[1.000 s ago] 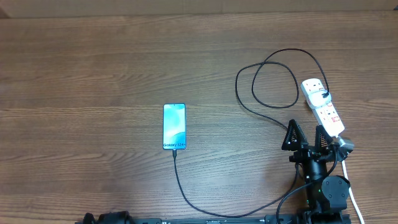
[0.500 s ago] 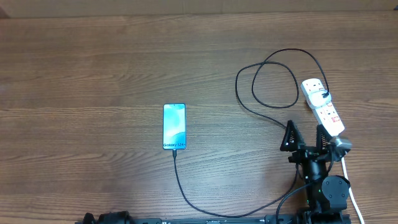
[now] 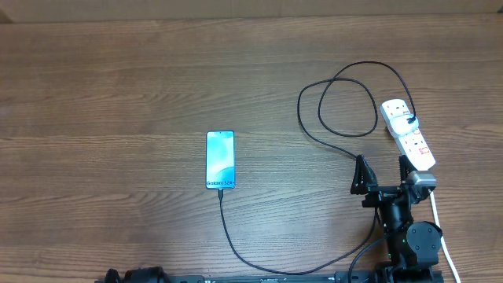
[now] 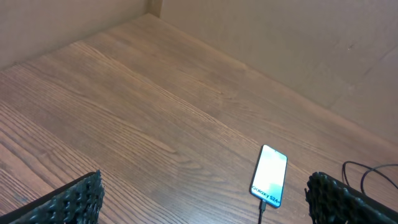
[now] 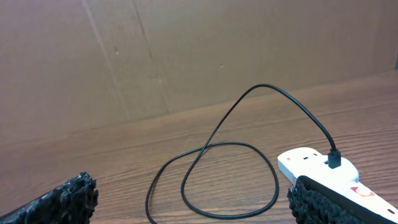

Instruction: Plug charger to phone and switch on socket

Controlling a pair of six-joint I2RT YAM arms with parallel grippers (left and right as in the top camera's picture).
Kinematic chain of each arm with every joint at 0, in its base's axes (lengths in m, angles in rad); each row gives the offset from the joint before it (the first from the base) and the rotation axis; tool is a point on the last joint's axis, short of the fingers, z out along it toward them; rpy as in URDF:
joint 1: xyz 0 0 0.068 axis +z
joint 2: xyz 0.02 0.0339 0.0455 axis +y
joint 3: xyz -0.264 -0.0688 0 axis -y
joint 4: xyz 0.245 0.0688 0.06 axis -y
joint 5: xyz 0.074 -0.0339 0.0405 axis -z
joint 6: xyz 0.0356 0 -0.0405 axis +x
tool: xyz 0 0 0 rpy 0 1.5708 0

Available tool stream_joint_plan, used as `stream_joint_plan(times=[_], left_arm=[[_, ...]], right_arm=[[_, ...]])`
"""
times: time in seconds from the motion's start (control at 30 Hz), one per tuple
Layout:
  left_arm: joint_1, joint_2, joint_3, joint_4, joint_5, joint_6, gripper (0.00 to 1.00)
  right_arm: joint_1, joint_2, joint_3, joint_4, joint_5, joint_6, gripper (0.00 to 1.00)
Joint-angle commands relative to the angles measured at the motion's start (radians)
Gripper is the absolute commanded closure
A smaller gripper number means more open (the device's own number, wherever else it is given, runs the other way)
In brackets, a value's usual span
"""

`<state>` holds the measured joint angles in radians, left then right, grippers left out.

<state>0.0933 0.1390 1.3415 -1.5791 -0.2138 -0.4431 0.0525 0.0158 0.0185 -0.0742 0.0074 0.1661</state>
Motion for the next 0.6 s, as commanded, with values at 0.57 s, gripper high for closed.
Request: stream_joint_plan(times=[0.57], left_arm=[[-0.008,-0.014,-0.017,-0.032,-0.003,-0.010,0.00]], right_arm=[[-0.002,-0.012,-0.011,-0.007,-0.002,-0.014,0.00]])
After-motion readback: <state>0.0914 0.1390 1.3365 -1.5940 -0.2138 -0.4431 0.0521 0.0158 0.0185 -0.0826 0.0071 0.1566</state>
